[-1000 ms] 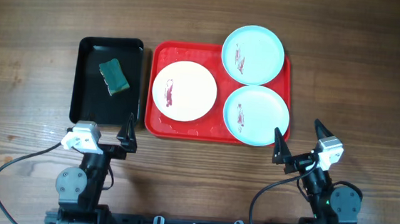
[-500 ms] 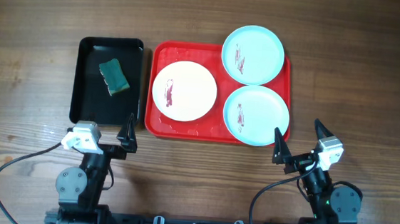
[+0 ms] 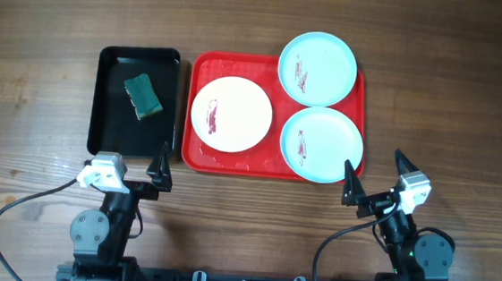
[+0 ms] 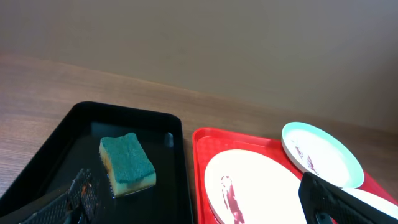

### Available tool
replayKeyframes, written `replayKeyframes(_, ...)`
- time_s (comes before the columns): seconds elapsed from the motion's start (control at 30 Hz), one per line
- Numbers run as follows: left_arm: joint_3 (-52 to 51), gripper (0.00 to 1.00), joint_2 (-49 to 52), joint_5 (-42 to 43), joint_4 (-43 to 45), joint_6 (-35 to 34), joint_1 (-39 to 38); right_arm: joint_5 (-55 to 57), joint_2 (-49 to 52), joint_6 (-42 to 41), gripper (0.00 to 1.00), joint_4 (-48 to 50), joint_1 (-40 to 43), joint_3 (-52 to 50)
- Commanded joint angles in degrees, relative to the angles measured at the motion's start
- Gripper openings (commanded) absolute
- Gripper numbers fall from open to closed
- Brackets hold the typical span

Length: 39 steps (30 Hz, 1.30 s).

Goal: Clean dirty plates on tray and stack at the side

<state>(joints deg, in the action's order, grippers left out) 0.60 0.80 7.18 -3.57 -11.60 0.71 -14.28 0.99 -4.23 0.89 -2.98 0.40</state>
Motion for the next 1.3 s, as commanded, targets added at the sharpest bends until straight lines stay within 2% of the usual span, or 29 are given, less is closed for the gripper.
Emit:
replayKeyframes(0.0,-0.3,1.0,-0.6,-0.2,-0.3,0.9,-0.4,0.6,-0.6,0.7,1.0,0.2,-0.4,-0.1)
replayKeyframes(0.67,-0.3,1.0,-0.5,-0.1,-0.3,0.9,-0.4,0.8,0.1,1.0,1.0,0.1,-0.4,-0.1)
replayKeyframes(0.93,0.1,1.0,-0.1,0.4,-0.3,-4.4,-0.3,-1.3,1.0,-3.7,1.0,0.5,-0.4,0.0)
replayKeyframes(1.27,12.9,1.0,6.2,0.3,-8.4,-4.2,-0.3,-6.0,2.9,-3.3,1.0,-3.6,-0.4,10.1)
